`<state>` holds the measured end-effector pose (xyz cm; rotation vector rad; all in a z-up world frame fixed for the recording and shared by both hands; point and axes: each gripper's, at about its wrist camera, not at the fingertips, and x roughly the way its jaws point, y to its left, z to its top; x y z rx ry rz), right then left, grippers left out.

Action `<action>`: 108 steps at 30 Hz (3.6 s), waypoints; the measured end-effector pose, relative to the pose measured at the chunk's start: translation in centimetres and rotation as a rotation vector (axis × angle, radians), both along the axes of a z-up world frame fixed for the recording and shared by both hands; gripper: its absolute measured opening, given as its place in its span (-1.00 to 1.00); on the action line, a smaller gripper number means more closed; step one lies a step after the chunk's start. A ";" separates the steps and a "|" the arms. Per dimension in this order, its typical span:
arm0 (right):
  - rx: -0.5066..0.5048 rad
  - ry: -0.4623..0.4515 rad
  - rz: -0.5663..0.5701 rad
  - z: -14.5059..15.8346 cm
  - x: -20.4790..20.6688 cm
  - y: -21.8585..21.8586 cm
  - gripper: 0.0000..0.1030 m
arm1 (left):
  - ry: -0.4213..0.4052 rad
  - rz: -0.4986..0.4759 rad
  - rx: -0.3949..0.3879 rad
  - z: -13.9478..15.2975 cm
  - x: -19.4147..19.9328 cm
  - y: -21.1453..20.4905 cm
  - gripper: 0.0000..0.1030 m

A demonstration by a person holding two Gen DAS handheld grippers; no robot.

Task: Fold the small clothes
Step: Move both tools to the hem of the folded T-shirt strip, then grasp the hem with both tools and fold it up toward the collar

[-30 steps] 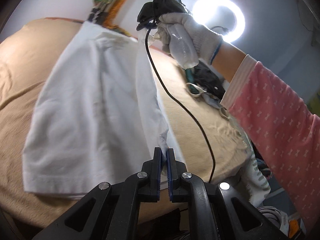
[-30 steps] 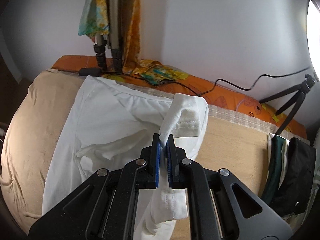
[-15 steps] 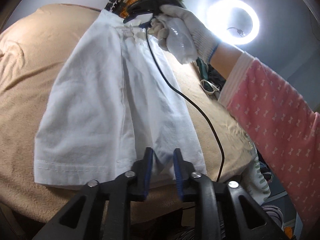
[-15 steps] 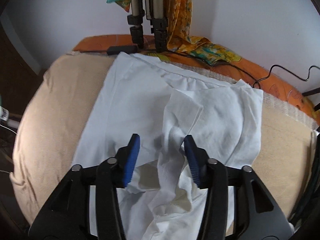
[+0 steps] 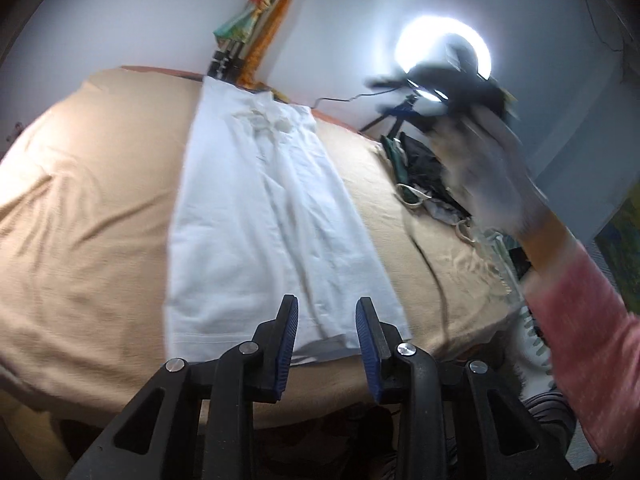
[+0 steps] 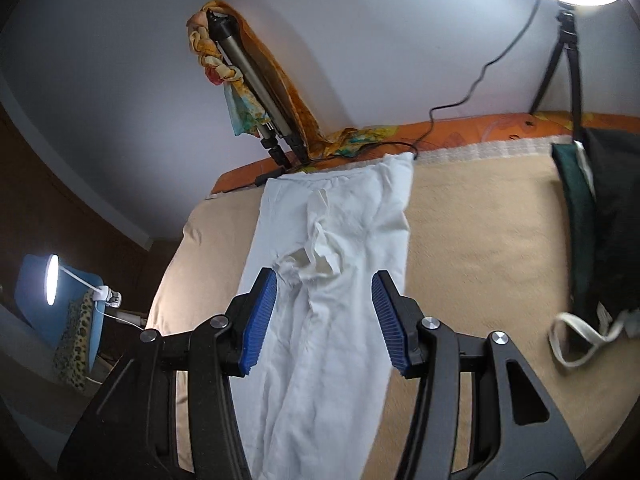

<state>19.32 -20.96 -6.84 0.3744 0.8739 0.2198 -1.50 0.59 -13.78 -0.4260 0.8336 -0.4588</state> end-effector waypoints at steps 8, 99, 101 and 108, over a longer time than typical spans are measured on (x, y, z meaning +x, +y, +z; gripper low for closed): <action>-0.059 0.031 -0.047 -1.9 -11.1 -1.6 0.02 | 0.026 0.056 0.090 0.0 -0.1 3.5 -0.29; 0.207 0.194 0.054 -11.5 -7.9 -0.3 -0.90 | 0.284 0.098 -0.111 -4.4 18.5 7.8 -0.97; 0.205 0.206 0.036 -11.9 -7.6 -0.5 -0.90 | 0.256 0.111 -0.076 -4.1 18.8 7.7 -0.80; 0.108 0.150 0.044 -9.8 -8.7 -1.1 -0.38 | 0.134 0.068 0.026 -1.8 16.7 7.0 -0.59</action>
